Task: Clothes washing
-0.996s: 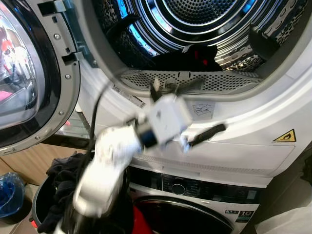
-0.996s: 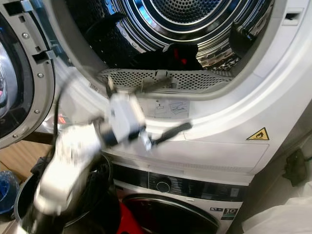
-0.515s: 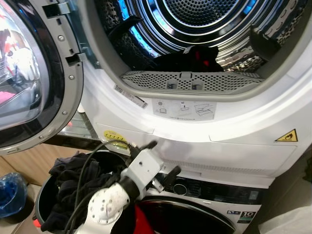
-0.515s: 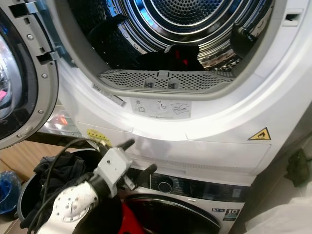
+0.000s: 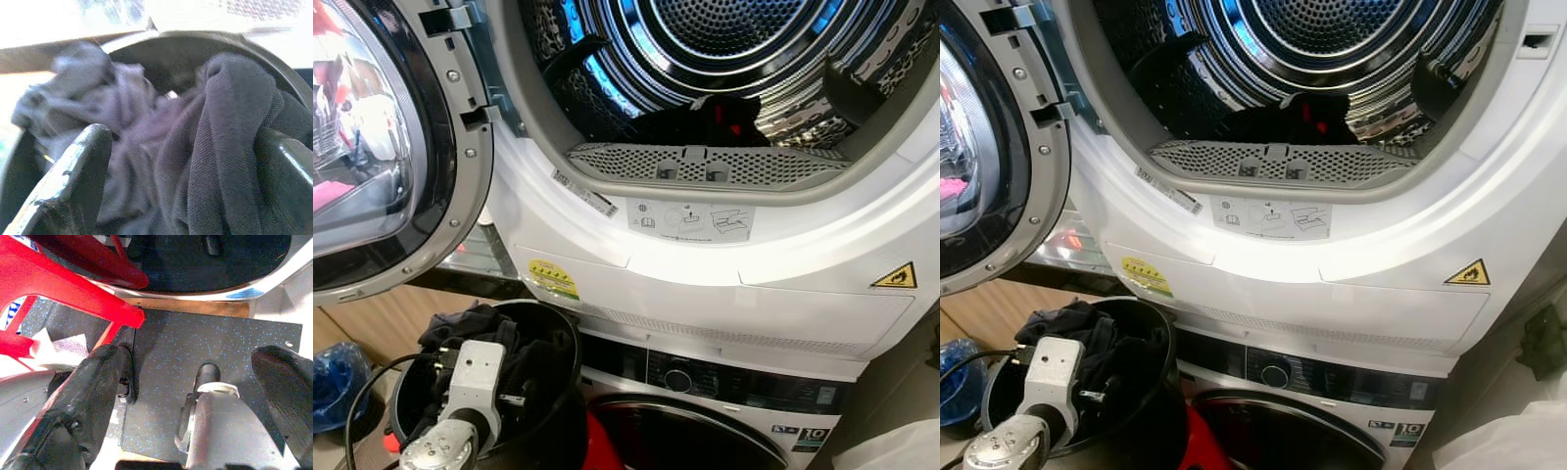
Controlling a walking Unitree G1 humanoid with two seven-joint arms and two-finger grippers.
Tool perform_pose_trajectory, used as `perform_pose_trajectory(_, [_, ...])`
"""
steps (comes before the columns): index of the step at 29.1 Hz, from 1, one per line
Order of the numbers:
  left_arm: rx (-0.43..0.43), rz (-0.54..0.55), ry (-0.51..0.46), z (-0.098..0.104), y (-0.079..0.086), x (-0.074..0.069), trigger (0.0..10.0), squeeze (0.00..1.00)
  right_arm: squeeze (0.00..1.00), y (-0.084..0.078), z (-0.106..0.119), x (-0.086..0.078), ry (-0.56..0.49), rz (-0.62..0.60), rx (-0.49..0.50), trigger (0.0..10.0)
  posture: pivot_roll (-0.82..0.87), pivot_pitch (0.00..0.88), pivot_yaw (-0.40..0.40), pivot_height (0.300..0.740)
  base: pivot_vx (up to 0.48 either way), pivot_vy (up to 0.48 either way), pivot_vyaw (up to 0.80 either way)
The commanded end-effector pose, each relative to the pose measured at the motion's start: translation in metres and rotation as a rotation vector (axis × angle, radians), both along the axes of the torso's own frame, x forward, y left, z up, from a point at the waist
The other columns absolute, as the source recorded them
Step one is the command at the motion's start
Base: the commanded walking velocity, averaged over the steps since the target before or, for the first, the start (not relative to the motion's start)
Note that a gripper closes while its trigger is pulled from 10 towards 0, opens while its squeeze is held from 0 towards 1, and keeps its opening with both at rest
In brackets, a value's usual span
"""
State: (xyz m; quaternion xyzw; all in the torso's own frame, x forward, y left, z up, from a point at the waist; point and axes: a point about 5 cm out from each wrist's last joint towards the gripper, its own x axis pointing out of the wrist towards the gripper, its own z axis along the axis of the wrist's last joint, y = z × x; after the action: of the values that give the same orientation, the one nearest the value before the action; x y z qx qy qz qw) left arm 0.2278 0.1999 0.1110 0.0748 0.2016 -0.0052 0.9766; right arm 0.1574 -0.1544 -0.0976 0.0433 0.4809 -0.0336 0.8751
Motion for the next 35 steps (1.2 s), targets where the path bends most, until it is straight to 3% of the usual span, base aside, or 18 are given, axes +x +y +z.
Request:
perform_pose_trajectory(1, [-0.017, -0.006, 0.011, -0.001, 0.003, 0.002, 10.0, 1.0, 0.0, 0.006, 0.0, 0.001, 0.008, 0.013, 0.012, 10.0, 0.18, 0.0, 0.108, 0.74, 0.0, 0.0, 0.0])
perform_pose_trajectory(5, [-0.099, -0.172, 0.04, -0.003, -0.013, 0.011, 10.0, 1.0, 0.0, 0.003, 0.0, 0.0, 0.012, 0.017, 0.002, 10.0, 0.18, 0.0, 0.095, 0.74, 0.0, 0.0, 0.0])
perform_pose_trajectory(11, [-0.168, -0.181, 0.103, -0.013, -0.014, 0.013, 10.0, 1.0, 0.0, 0.0, 0.0, 0.002, 0.009, 0.015, -0.003, 10.0, 0.17, 0.0, 0.082, 0.74, 0.0, 0.0, 0.0])
perform_pose_trajectory(17, [-0.156, -0.145, 0.166, -0.024, -0.002, 0.013, 10.0, 1.0, 0.0, -0.003, 0.001, 0.003, 0.006, 0.017, -0.008, 10.0, 0.17, 0.0, 0.075, 0.74, 0.0, 0.0, 0.0])
perform_pose_trajectory(19, [-0.128, -0.023, 0.199, -0.026, 0.014, 0.013, 10.0, 1.0, 0.0, -0.005, 0.001, 0.004, 0.003, 0.015, -0.011, 10.0, 0.17, 0.0, 0.072, 0.74, 0.0, 0.0, 0.0])
perform_pose_trajectory(24, [-0.077, 0.085, 0.221, -0.03, 0.029, 0.014, 10.0, 1.0, 0.0, -0.006, 0.001, 0.004, 0.004, 0.016, -0.015, 10.0, 0.17, 0.0, 0.067, 0.74, 0.0, 0.0, 0.0])
perform_pose_trajectory(25, [-0.081, 0.078, 0.223, -0.032, 0.028, 0.014, 10.0, 0.0, 0.0, -0.006, 0.001, 0.004, 0.005, 0.018, -0.016, 10.0, 0.17, 0.0, 0.065, 0.74, 0.0, 0.0, 0.0])
perform_pose_trajectory(28, [-0.121, 0.049, 0.238, -0.04, 0.021, 0.015, 10.0, 0.0, 0.0, -0.007, 0.001, 0.003, 0.005, 0.021, -0.016, 10.0, 0.16, 0.0, 0.062, 0.74, 0.0, 0.0, 0.0])
perform_pose_trajectory(32, [-0.11, 0.036, 0.278, -0.054, 0.018, 0.016, 10.0, 0.0, 0.0, -0.007, 0.001, 0.003, 0.007, 0.024, -0.017, 10.0, 0.15, 0.0, 0.056, 0.74, 0.0, 0.0, 0.0])
perform_pose_trajectory(33, [-0.109, 0.042, 0.286, -0.059, 0.017, 0.018, 0.0, 0.0, 0.0, -0.007, 0.001, 0.002, 0.007, 0.028, -0.018, 10.0, 0.15, 0.0, 0.053, 0.74, 0.0, 0.0, 0.0])
perform_pose_trajectory(35, [-0.109, 0.047, 0.293, -0.067, 0.016, 0.02, 0.0, 0.0, 0.0, -0.008, 0.001, 0.001, 0.008, 0.035, -0.022, 10.0, 0.14, 0.0, 0.049, 0.74, 0.0, 0.0, 0.0])
